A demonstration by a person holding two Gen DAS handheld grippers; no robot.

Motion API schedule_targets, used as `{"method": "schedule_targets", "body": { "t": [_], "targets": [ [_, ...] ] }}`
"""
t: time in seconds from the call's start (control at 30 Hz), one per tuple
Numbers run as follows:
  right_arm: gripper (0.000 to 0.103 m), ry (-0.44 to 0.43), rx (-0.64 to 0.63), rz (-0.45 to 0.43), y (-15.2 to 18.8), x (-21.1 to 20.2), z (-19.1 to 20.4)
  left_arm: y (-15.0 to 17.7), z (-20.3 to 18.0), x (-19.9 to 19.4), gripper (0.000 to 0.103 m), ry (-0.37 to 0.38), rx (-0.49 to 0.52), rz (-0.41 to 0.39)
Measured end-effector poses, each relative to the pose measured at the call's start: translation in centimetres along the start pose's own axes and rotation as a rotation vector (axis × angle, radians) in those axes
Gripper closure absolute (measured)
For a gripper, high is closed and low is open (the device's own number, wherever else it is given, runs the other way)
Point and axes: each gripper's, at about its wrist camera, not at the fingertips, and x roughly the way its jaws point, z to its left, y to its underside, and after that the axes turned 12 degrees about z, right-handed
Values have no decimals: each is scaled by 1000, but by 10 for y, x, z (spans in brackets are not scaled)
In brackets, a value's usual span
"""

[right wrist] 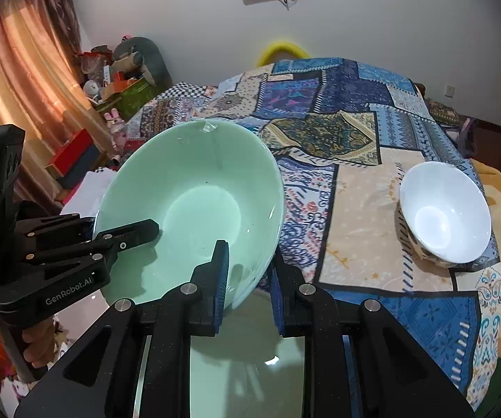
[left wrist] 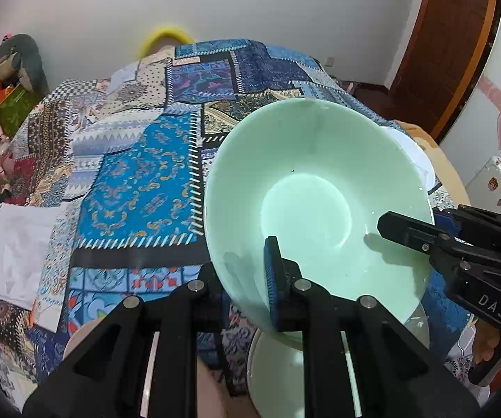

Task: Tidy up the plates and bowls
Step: 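Lift the mint green bowl and carry it over the pale pink bowl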

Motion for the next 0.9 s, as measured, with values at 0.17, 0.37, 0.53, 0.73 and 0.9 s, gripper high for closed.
{"method": "schedule_targets", "body": {
  "t": [0.17, 0.37, 0.53, 0.73, 0.9],
  "targets": [
    [83, -11, -21, -11, 6, -6, 18, 18, 8, -18, 86, -4, -15, -25],
    [83, -32, -43, -19, 13, -6, 40, 40, 24, -35, 86, 2, -48, -44],
    [83, -57, -65, -25, 19, -4, 62, 59, 40, -47, 86, -2, -77, -55],
    [83, -82, -100, -23, 23, 3, 87, 84, 63, -59, 86, -15, -124, -66],
    [83, -103, -122, -7, 29, 15, 106, 100, 84, -63, 86, -21, -154, -60]
  ]
}}
